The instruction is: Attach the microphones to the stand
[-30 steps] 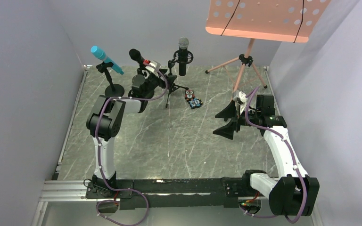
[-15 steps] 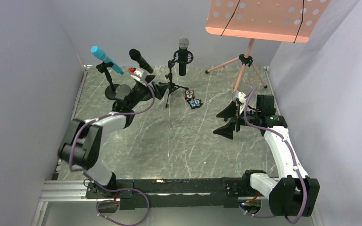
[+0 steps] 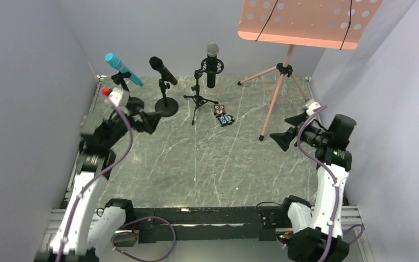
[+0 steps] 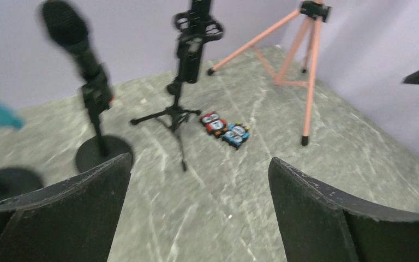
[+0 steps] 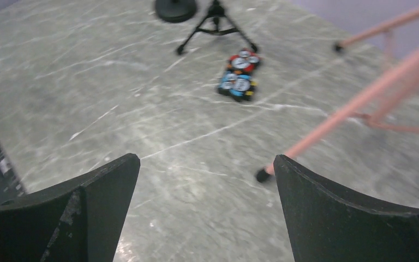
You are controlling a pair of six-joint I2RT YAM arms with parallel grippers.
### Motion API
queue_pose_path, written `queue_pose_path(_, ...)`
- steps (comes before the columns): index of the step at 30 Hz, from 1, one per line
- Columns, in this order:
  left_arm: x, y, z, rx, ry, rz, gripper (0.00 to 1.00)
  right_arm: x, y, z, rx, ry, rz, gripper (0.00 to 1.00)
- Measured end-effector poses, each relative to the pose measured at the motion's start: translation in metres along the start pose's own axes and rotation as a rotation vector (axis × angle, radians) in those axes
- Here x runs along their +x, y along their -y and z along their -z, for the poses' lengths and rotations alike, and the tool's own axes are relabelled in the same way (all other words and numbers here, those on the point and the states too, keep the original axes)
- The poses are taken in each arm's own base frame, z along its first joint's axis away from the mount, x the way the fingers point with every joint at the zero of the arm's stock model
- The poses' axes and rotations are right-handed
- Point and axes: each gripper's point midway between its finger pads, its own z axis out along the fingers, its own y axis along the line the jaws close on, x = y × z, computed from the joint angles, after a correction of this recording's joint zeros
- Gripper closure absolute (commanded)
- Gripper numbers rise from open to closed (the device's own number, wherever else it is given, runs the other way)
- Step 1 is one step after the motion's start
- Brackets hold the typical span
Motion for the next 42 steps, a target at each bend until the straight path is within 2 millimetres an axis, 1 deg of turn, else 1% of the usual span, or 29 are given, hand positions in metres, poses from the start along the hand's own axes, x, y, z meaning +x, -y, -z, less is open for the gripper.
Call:
queue_pose_path(3, 0.005, -0.013, 0.046, -0.115, 0.022, 0.003, 0.01, -0.012, 0.026, 0.021, 0.149, 0.041, -0.035, 0.00)
queue_pose_path(5, 0.015, -0.026, 0.073, -0.207, 0.029, 0.011, 0.01, -0.015, 0.043, 0.035, 0.242, 0.062, -0.089, 0.00)
queue_pose_path(6, 0.020, -0.032, 0.083, -0.249, 0.026, 0.017, 0.01, -0.015, 0.052, 0.042, 0.290, 0.070, -0.129, 0.00)
queue_pose_path(7, 0.030, -0.038, 0.092, -0.291, 0.010, 0.030, 0.01, -0.014, 0.062, 0.048, 0.342, 0.076, -0.173, 0.00)
queue_pose_path(9, 0.049, -0.043, 0.101, -0.333, -0.026, 0.044, 0.01, -0.009, 0.079, 0.059, 0.451, 0.078, -0.268, 0.00)
queue_pose_path(11, 0.074, -0.046, 0.110, -0.367, -0.061, 0.057, 0.01, -0.004, 0.095, 0.069, 0.564, 0.080, -0.360, 0.00)
queue_pose_path(13, 0.096, -0.045, 0.118, -0.386, -0.088, 0.067, 0.01, 0.001, 0.105, 0.076, 0.651, 0.085, -0.421, 0.00)
queue_pose_path(14, 0.101, -0.043, 0.122, -0.392, -0.094, 0.066, 0.01, 0.003, 0.109, 0.079, 0.690, 0.094, -0.442, 0.00)
queue_pose_path(16, 0.099, -0.041, 0.124, -0.393, -0.083, 0.046, 0.01, 0.011, 0.114, 0.083, 0.757, 0.119, -0.479, 0.00)
queue_pose_path(18, 0.097, -0.042, 0.125, -0.398, -0.079, 0.035, 0.01, 0.024, 0.113, 0.086, 0.805, 0.131, -0.534, 0.00)
queue_pose_path(21, 0.098, -0.042, 0.125, -0.398, -0.083, 0.035, 0.01, 0.030, 0.113, 0.089, 0.854, 0.157, -0.562, 0.00)
queue_pose_path(27, 0.097, -0.042, 0.125, -0.397, -0.077, 0.032, 0.01, 0.020, 0.115, 0.096, 0.894, 0.203, -0.535, 0.00)
queue_pose_path(30, 0.096, -0.041, 0.126, -0.396, -0.071, 0.028, 0.01, 0.018, 0.117, 0.098, 0.905, 0.211, -0.526, 0.00)
queue_pose_path(42, 0.092, -0.038, 0.127, -0.393, -0.054, 0.015, 0.01, 0.019, 0.117, 0.097, 0.904, 0.215, -0.531, 0.00)
